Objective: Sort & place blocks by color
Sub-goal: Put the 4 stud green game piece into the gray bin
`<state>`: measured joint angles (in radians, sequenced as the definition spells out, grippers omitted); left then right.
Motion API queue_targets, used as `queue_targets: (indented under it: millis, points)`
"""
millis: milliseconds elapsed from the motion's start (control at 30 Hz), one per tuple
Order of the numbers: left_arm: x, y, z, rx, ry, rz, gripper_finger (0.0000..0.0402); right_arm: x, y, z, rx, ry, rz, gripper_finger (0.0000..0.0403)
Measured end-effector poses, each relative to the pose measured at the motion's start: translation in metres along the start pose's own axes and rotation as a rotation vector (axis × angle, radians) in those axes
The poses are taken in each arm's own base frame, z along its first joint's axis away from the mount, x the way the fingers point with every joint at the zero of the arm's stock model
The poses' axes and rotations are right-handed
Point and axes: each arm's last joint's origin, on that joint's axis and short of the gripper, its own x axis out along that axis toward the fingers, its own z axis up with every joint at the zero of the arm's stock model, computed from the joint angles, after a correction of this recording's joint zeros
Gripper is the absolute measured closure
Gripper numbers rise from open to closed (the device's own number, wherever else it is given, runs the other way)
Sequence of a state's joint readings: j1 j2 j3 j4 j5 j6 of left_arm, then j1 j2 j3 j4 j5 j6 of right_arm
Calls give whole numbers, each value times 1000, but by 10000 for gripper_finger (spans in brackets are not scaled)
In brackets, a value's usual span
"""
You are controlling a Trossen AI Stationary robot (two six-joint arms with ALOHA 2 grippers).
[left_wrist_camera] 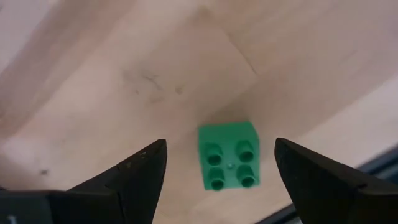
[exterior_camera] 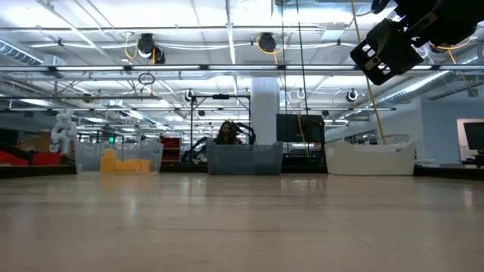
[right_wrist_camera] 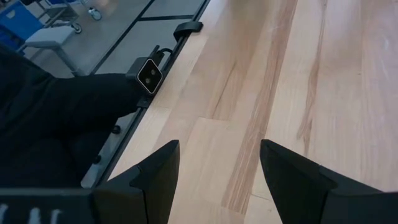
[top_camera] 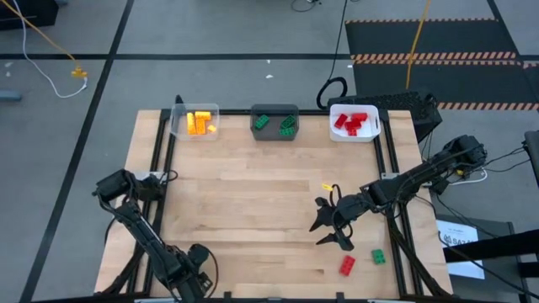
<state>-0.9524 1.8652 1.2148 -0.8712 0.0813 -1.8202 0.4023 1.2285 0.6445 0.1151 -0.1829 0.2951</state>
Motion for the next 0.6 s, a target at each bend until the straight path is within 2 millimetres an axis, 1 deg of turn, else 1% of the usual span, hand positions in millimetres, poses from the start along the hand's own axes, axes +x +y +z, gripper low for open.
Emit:
queue_targets:
  millis: [133,367,600]
  points:
    - [0,1,2,-30,-4,10,105,0,0,0,0,0,0,188]
    - [0,-4,0,-45,33,-33,105,0,0,0,0,0,0,188]
    - [1,-4,1,-59,15,-24,106,0,0,0,2,0,0,188]
